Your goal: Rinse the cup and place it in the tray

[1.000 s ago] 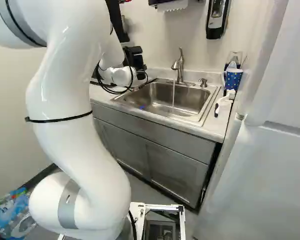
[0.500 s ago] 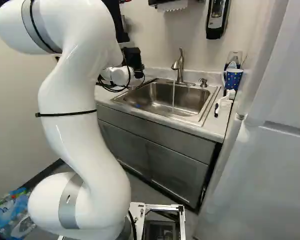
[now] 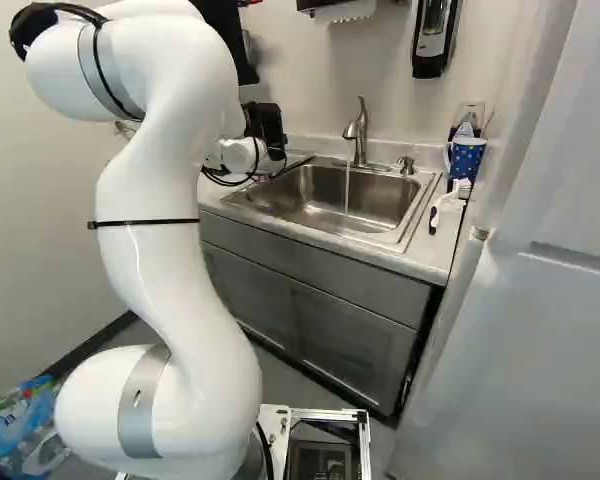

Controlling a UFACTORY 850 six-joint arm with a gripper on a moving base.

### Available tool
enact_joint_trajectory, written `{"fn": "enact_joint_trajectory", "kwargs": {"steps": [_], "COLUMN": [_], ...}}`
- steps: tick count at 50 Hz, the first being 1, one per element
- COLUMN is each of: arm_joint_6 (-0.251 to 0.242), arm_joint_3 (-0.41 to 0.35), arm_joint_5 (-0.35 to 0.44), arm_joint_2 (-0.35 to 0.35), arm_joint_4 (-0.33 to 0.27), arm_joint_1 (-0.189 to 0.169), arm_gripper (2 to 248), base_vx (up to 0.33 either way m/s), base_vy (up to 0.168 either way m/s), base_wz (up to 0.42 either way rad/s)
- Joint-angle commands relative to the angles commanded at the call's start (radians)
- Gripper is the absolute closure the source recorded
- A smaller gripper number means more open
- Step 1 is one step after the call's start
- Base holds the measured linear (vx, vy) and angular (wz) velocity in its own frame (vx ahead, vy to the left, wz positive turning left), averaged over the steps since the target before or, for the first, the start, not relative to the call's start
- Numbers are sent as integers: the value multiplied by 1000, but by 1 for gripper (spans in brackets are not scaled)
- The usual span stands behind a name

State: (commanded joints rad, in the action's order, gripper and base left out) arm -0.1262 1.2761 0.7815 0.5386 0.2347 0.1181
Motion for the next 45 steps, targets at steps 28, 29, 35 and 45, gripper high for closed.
{"fn": "enact_joint_trajectory", "kwargs": {"steps": [28,29,35,45], "arm_joint_6": [0,0,0,0], "arm_joint_3": [-6,-6,-6,-6], "arm_joint_5": [0,0,-4,-15], "arm_joint_2": [16,16,16,16], "arm_joint_4": [0,0,0,0], "arm_joint_1": [0,0,0,0], "arm_gripper": [128,128,128,128], "base_vx": [0,0,0,0], "base_vy": [0,0,0,0], "base_wz": [0,0,0,0]}}
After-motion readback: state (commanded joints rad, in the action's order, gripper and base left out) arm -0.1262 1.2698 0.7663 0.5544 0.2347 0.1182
